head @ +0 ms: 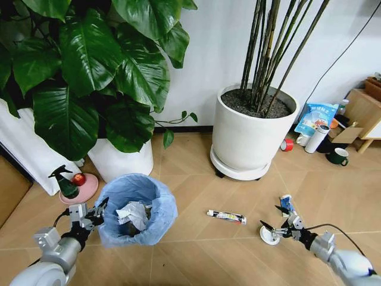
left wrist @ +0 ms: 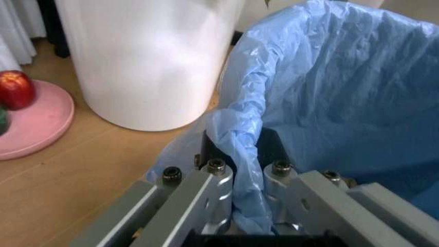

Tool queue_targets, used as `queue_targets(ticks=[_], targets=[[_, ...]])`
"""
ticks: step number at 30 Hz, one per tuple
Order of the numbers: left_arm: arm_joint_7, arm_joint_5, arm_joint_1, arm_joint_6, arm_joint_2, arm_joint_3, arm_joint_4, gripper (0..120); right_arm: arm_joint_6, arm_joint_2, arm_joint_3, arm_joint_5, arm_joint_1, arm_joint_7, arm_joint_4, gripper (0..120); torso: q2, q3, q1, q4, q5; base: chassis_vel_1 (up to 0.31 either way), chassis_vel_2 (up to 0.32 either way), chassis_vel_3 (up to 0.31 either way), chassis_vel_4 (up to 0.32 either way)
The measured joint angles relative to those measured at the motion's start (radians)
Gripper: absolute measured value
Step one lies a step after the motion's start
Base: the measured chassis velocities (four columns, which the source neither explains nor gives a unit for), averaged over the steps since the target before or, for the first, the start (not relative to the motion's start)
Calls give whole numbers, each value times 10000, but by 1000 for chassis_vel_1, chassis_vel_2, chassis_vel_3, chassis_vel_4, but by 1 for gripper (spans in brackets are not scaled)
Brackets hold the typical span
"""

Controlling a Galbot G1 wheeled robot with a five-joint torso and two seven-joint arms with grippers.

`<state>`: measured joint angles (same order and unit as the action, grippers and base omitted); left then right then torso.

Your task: Pick up the trash bin and place the garbage on the floor into it.

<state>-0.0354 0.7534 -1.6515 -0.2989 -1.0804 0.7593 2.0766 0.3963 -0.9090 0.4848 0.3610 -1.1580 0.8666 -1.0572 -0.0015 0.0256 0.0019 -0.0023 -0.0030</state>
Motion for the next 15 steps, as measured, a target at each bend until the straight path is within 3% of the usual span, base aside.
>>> queue_targets(ticks=[15], targets=[[-9,171,38,-6,247,79,-218,0,-284,-434,-2555,-929,2452,740,1894,100,0,0,0,2,-1,0,0,0,0]])
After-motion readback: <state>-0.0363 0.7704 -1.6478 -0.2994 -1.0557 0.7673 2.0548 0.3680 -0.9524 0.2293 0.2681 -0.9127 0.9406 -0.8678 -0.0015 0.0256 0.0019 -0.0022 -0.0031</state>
